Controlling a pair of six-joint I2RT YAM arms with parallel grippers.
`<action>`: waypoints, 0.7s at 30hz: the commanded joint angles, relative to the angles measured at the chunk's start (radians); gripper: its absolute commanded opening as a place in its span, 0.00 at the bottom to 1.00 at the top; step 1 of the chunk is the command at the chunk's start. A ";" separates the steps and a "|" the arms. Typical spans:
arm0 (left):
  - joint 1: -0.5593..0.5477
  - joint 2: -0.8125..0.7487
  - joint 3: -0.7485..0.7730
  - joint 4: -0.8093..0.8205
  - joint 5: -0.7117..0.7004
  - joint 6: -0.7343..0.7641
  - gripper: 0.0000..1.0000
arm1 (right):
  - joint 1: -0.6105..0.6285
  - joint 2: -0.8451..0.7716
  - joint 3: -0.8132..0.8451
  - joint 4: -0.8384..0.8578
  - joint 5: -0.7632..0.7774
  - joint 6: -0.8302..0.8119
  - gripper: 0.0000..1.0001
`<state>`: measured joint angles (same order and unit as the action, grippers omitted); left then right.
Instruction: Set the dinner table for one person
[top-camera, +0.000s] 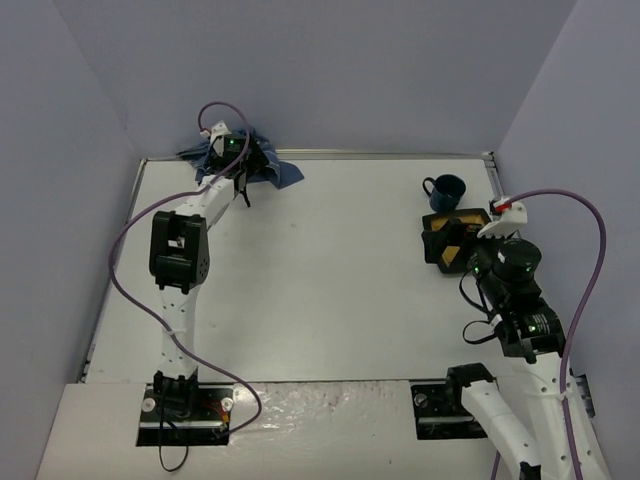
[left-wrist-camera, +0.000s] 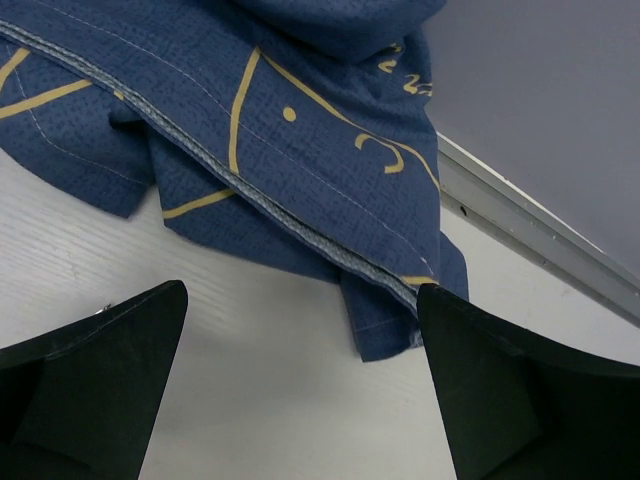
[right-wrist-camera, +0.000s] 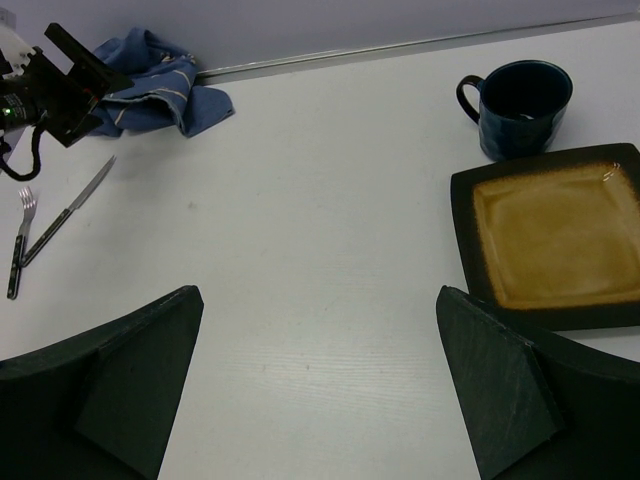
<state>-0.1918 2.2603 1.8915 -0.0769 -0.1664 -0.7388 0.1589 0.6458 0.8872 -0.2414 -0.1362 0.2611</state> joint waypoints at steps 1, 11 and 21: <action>0.022 0.022 0.087 0.177 0.003 -0.067 0.97 | 0.007 0.001 -0.004 0.082 -0.024 -0.001 1.00; 0.041 0.176 0.184 0.308 0.047 -0.088 0.92 | 0.007 -0.038 -0.053 0.080 -0.065 0.052 1.00; 0.063 0.202 0.221 0.359 0.077 -0.125 0.85 | 0.007 0.014 -0.048 0.083 -0.074 0.053 1.00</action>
<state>-0.1479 2.5290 2.0587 0.1551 -0.1043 -0.8291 0.1589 0.6157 0.8261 -0.2348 -0.1914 0.3104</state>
